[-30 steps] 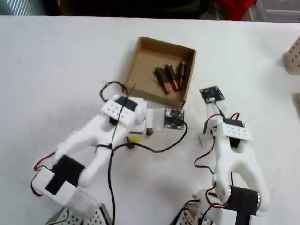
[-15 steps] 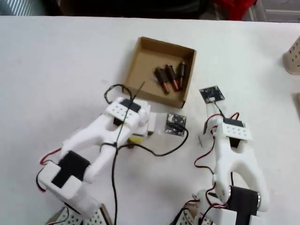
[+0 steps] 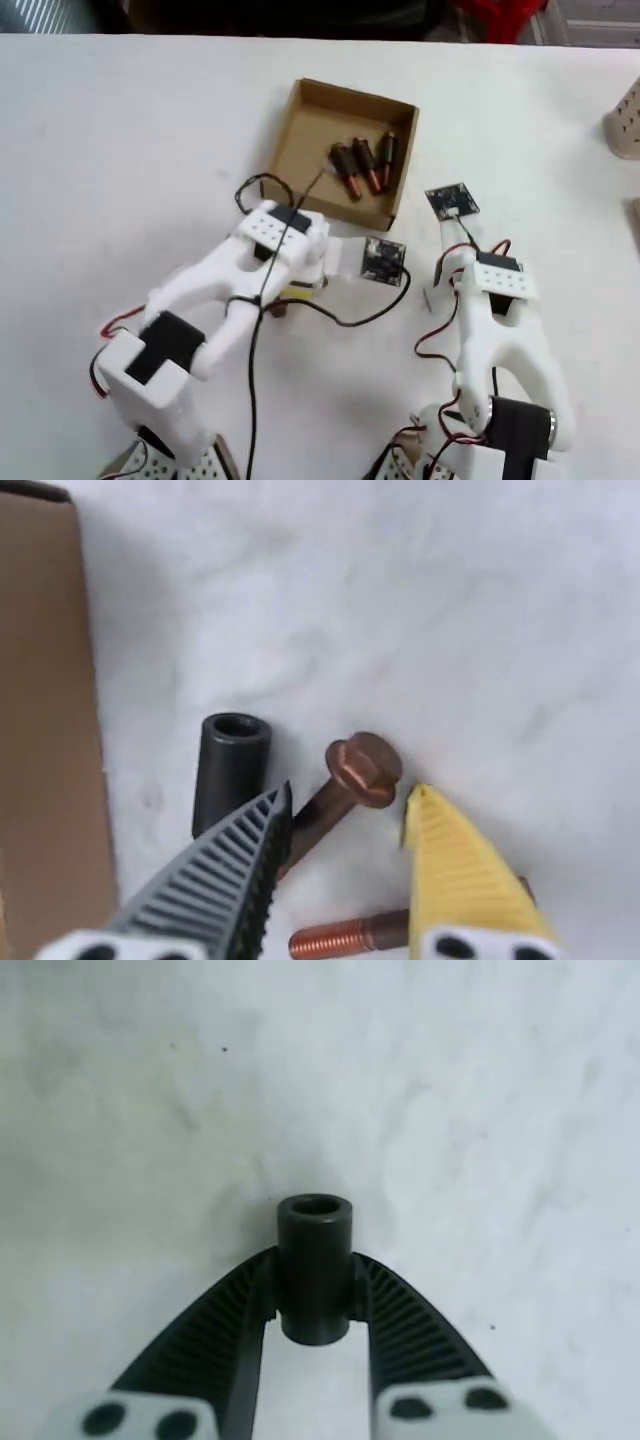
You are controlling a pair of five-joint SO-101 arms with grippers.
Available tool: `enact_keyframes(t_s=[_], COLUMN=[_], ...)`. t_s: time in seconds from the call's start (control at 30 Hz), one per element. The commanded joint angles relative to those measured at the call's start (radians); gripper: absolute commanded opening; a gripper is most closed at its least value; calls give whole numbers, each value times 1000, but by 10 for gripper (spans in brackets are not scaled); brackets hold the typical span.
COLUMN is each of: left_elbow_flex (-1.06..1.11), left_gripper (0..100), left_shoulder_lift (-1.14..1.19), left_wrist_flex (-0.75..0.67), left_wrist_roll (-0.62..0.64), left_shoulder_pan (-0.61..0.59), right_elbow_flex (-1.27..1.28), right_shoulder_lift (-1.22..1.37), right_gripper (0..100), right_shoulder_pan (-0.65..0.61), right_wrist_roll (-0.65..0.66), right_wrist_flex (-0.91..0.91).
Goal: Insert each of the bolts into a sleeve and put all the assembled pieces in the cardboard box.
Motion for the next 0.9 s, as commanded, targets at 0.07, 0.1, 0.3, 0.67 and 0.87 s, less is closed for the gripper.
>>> enact_keyframes(t_s=[0.07,0.1,0.3,0.67,0.87], left_elbow_flex=[-37,-35,-5,0,100], left_gripper=[14,28,20,20,20], left_shoulder_lift=[-2,-2,-10,-67,-260], left_wrist_flex=[-21,-20,-20,17,49], left_wrist_roll=[44,44,46,255,347], left_shoulder_pan=[31,35,35,25,10], right_elbow_flex=[-8,-8,-8,-8,-8], right_shoulder_lift=[-27,-27,-27,-27,-27], right_gripper=[18,18,18,18,18], right_shoulder_pan=[-12,-12,-10,-8,-7], right_wrist_roll=[3,3,3,-5,-6], right_wrist_flex=[-25,-25,-25,-27,-27])
